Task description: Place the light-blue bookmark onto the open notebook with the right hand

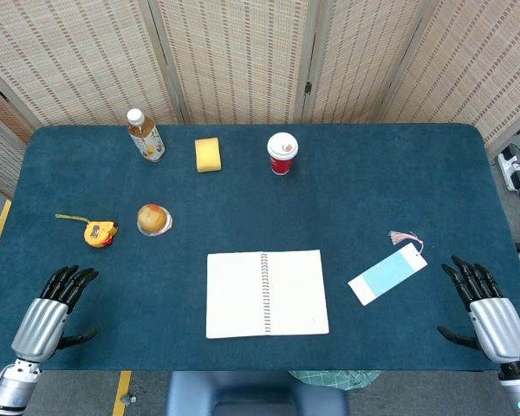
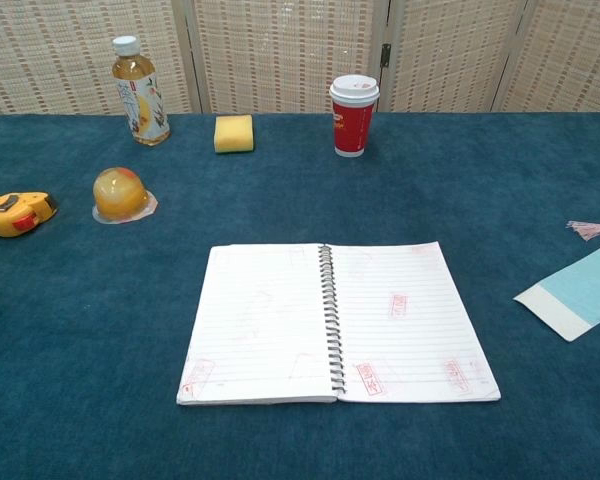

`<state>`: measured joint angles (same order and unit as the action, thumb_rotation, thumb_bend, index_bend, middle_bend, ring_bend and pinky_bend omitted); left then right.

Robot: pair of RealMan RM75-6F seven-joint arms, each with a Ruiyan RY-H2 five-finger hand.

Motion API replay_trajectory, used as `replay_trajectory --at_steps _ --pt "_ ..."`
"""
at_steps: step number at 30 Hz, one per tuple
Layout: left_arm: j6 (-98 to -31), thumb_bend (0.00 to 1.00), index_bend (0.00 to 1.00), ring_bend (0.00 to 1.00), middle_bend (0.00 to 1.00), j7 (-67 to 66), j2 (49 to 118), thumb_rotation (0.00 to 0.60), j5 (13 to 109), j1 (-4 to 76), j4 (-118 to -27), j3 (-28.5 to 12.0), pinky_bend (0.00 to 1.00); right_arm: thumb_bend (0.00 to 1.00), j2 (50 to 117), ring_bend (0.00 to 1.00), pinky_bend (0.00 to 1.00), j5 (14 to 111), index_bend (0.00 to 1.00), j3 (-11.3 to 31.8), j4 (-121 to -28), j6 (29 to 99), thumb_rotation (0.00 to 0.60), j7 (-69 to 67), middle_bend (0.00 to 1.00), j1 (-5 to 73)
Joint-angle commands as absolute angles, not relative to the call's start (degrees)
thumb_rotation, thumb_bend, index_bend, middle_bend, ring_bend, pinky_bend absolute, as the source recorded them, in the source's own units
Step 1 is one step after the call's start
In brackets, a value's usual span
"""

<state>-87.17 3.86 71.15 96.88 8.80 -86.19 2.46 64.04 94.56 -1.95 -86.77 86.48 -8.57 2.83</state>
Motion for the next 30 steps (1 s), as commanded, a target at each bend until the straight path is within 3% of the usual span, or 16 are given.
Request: replay_trajectory --at_steps 1,9,12,14,18,30 --pt "-87.12 0.15 0.16 0.09 0.17 3.86 71.17 0.600 96.82 8.83 -86.25 2.40 0.11 0.04 64.15 0.00 0.00 94.32 0.00 -1.92 -86.66 86.14 0.600 -8.44 0.00 2.95" --pt "-85.84 0.15 0.16 0.09 0.17 4.31 71.74 0.600 96.95 9.64 -86.04 2.41 0.11 0.04 64.72 0.00 0.00 92.90 0.00 -1.18 -84.84 84.16 0.600 -7.86 0.00 4.00" --pt "-85.43 0.15 0.16 0.09 0.17 4.32 71.91 0.600 96.65 9.83 -85.95 2.30 0.11 0.06 66.89 0.00 0.00 95.53 0.12 0.05 -79.03 84.73 0.600 -10.28 0.00 6.38" --pt "-85.10 0.15 0.16 0.09 0.17 4.02 72.07 0.600 96.59 9.94 -85.90 2.37 0.11 0.08 67.20 0.00 0.00 96.67 0.20 0.15 -75.51 82.84 0.600 -12.15 0.00 8.54" --pt "-84.60 0.15 0.16 0.09 0.17 3.05 72.56 0.600 96.26 10.06 -85.80 2.32 0.11 0.10 66.45 0.00 0.00 98.72 0.24 -0.38 -71.82 77.00 0.600 -11.16 0.00 13.20" --pt "-83.77 0.15 0.16 0.09 0.16 2.53 73.80 0.600 95.41 10.64 -85.33 1.77 0.11 0.16 68.85 0.00 0.00 101.35 0.26 -3.38 -68.17 62.06 0.600 -7.66 0.00 23.17"
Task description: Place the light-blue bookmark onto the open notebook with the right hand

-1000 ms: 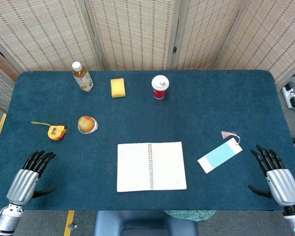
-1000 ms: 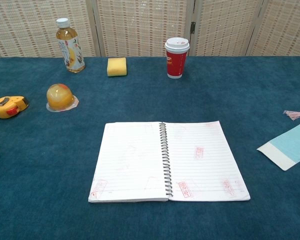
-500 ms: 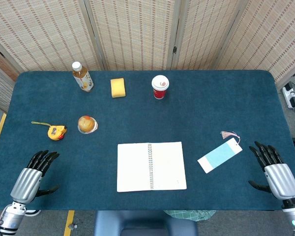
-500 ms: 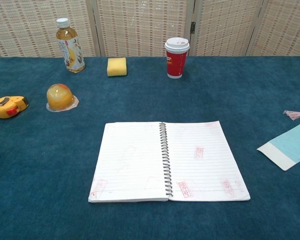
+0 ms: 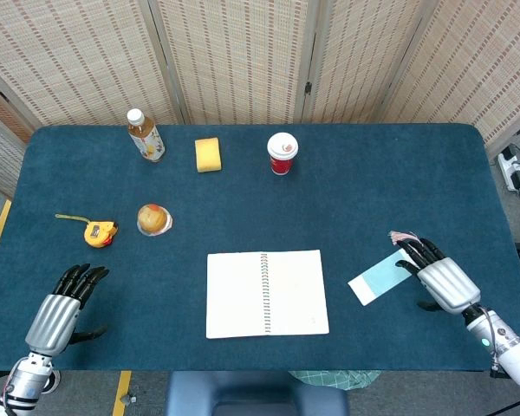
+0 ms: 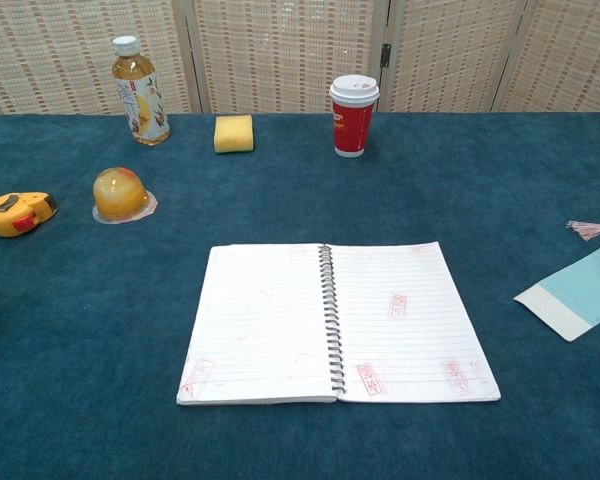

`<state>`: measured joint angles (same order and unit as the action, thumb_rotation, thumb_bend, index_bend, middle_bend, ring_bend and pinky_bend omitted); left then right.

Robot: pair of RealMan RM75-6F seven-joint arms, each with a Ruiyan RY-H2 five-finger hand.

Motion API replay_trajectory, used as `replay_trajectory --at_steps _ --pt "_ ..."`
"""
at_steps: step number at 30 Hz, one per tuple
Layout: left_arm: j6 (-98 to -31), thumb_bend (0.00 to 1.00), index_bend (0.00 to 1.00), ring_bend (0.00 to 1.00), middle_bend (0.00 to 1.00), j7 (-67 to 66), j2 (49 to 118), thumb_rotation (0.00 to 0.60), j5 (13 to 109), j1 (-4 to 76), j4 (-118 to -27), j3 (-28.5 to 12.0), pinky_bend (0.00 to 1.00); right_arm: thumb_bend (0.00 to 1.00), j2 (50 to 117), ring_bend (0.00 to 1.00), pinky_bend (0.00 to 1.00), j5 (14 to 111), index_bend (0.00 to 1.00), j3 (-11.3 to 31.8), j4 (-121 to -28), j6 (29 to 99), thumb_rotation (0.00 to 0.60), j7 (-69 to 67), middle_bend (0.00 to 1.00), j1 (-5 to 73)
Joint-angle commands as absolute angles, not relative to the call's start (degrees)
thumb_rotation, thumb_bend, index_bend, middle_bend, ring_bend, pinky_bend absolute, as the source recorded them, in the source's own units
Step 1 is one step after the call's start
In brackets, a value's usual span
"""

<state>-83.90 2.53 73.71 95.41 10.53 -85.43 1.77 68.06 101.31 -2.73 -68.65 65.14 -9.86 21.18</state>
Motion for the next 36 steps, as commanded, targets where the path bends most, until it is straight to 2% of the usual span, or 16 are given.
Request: replay_trajectory --at_steps 1,8,19,36 --pt "-83.68 0.15 0.16 0.09 0.16 2.48 73.87 0.600 95.47 10.69 -85.27 1.82 0.11 0.17 69.04 0.00 0.00 101.08 0.26 -3.36 -68.35 61.18 0.600 -6.90 0.00 23.72" --pt "-83.43 0.15 0.16 0.09 0.16 2.55 73.91 0.600 94.94 10.78 -85.12 1.72 0.11 0.21 70.60 0.00 0.00 99.16 0.26 -3.50 -68.10 58.20 0.600 -4.36 0.00 25.37" --pt "-82.85 0.15 0.16 0.09 0.16 2.42 74.00 0.600 94.56 11.00 -84.94 1.82 0.11 0.21 75.00 0.00 0.00 96.50 0.26 -3.68 -63.53 55.43 0.600 -5.60 0.00 27.26" --pt "-82.70 0.15 0.15 0.09 0.16 3.12 74.15 0.600 94.28 11.20 -84.42 1.78 0.11 0.22 76.54 0.00 0.00 94.55 0.31 -4.31 -62.24 53.57 0.600 -4.60 0.00 28.95"
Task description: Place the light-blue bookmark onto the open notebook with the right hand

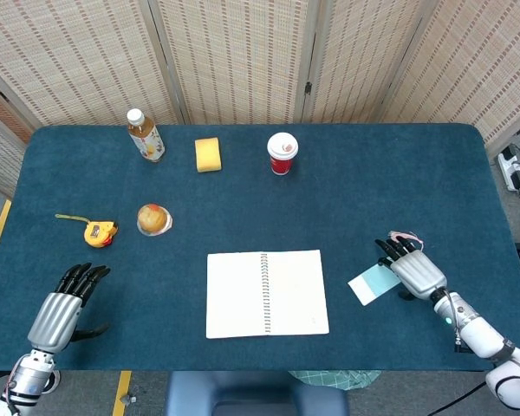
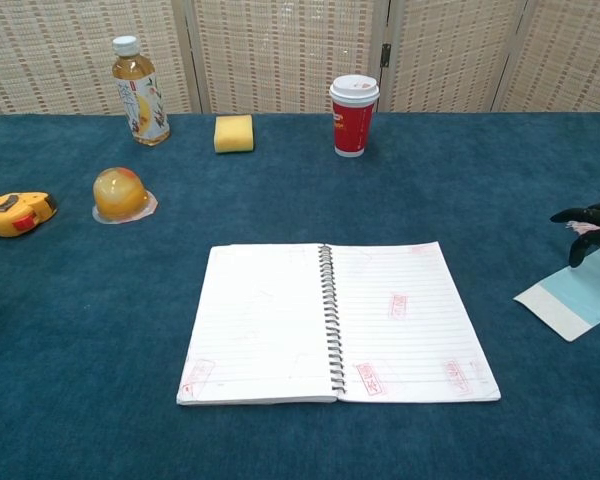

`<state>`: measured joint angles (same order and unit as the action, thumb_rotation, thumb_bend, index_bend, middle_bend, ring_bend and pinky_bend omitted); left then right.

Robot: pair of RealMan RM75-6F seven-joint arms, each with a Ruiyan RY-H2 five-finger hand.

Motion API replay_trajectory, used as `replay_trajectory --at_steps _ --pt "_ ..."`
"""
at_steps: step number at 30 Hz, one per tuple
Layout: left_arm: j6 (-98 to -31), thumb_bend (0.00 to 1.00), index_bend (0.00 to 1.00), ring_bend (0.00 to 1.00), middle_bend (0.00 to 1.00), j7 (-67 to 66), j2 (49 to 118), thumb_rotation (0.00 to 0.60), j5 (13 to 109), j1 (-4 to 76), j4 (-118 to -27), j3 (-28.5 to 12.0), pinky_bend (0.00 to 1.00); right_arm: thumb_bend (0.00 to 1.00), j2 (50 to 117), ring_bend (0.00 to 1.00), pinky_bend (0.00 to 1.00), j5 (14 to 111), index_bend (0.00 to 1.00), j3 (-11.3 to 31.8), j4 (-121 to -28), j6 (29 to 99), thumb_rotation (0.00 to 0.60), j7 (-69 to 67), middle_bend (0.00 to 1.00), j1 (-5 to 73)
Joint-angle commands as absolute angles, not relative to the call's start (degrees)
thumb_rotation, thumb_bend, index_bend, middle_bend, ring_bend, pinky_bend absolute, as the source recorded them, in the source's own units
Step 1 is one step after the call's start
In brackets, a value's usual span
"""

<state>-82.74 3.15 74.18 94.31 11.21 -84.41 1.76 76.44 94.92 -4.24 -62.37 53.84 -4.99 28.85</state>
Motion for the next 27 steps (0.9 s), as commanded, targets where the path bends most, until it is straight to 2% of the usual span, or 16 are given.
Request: replay_trajectory --at_steps 1,12,18,27 --pt "-82.68 0.15 0.15 0.09 0.16 3.06 74.14 0.600 94.27 11.20 -84.44 1.81 0.11 0.22 76.58 0.00 0.00 94.33 0.31 -4.29 -62.24 53.57 0.600 -4.49 0.00 28.97" --pt "-82.24 0.15 0.15 0.09 0.16 3.53 73.82 0.600 94.18 11.35 -84.82 2.05 0.11 0.22 76.80 0.00 0.00 93.20 0.30 -4.59 -62.66 52.64 0.600 -3.70 0.00 29.72" --pt "-82.24 0.15 0.15 0.09 0.16 3.57 73.76 0.600 94.01 11.33 -84.82 2.03 0.11 0.23 76.68 0.00 0.00 92.86 0.25 -4.69 -63.00 52.91 0.600 -3.66 0.00 29.87" --pt "-82.21 0.15 0.15 0.09 0.16 3.23 73.88 0.600 93.76 11.32 -84.67 1.93 0.11 0.23 77.27 0.00 0.00 92.22 0.25 -4.97 -62.50 51.75 0.600 -3.40 0.00 30.50"
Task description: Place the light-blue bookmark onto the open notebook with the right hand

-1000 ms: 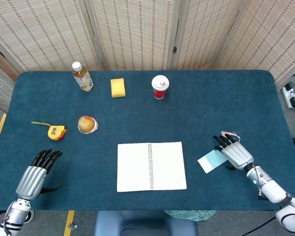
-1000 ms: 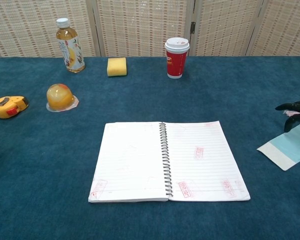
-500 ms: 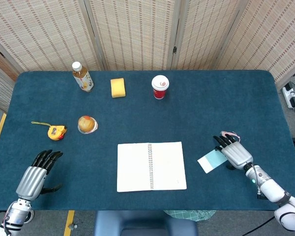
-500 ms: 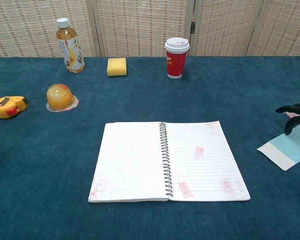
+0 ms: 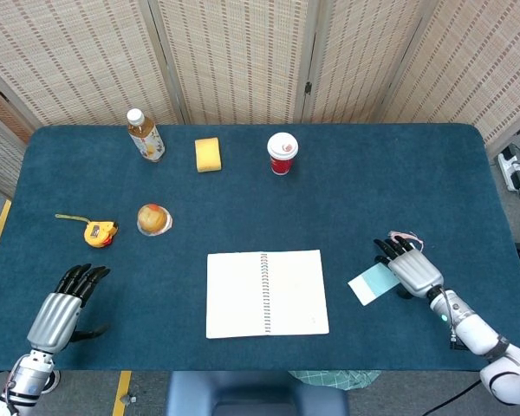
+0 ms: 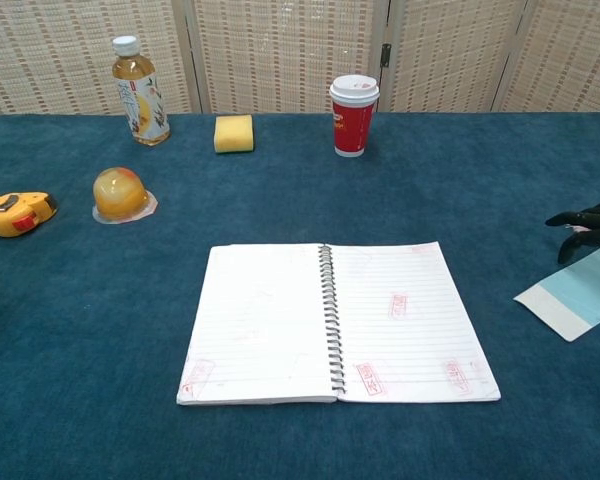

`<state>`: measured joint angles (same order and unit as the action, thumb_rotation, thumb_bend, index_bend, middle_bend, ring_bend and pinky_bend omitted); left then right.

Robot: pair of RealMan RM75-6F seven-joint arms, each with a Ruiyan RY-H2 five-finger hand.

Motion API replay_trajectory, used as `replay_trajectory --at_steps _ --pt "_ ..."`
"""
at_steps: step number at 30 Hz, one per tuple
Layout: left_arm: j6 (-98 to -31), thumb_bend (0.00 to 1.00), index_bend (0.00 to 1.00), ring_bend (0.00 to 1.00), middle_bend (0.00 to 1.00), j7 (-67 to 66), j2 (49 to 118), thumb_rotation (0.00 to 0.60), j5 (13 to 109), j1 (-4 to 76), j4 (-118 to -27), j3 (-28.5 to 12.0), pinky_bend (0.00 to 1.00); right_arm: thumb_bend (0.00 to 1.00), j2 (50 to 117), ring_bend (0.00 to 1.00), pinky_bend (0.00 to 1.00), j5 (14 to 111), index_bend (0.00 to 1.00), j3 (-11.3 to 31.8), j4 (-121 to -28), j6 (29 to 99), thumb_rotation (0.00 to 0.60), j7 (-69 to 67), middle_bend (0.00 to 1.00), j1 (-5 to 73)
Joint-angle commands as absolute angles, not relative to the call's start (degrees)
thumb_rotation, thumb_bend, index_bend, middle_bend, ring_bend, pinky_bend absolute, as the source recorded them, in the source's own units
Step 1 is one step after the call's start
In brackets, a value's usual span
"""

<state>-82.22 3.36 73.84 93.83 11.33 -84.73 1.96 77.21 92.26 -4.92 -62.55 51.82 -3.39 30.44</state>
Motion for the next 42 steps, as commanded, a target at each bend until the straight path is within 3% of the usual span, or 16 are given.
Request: replay_trajectory --at_steps 1,14,27,37,42 --pt "-82.19 0.15 0.15 0.09 0.16 3.18 73.92 0.600 93.72 11.32 -84.66 1.92 0.11 0.23 77.31 0.00 0.00 92.18 0.26 -4.99 -62.47 51.70 0.600 -3.41 0.00 30.55" --pt "-82.20 0.15 0.15 0.09 0.16 3.11 73.96 0.600 93.66 11.32 -84.64 1.93 0.11 0.23 78.19 0.00 0.00 91.51 0.42 -4.92 -61.51 52.69 0.600 -2.68 0.00 30.34" --pt "-82.14 0.15 0.15 0.09 0.16 2.94 73.98 0.600 93.66 11.33 -84.75 1.97 0.11 0.23 75.29 0.00 0.00 93.29 0.40 -3.96 -65.19 57.52 0.600 -1.96 0.00 30.76" --pt "-82.51 0.15 0.15 0.09 0.16 2.94 73.94 0.600 93.58 11.25 -85.06 1.78 0.11 0.23 75.58 0.00 0.00 106.10 0.40 -2.90 -66.92 64.93 0.600 7.69 0.00 37.92" --pt "-82.94 0.15 0.15 0.09 0.16 3.24 73.72 0.600 93.52 11.12 -85.13 1.60 0.11 0.22 79.24 0.00 0.00 114.97 0.40 -3.62 -62.12 67.47 0.600 8.02 0.00 44.20"
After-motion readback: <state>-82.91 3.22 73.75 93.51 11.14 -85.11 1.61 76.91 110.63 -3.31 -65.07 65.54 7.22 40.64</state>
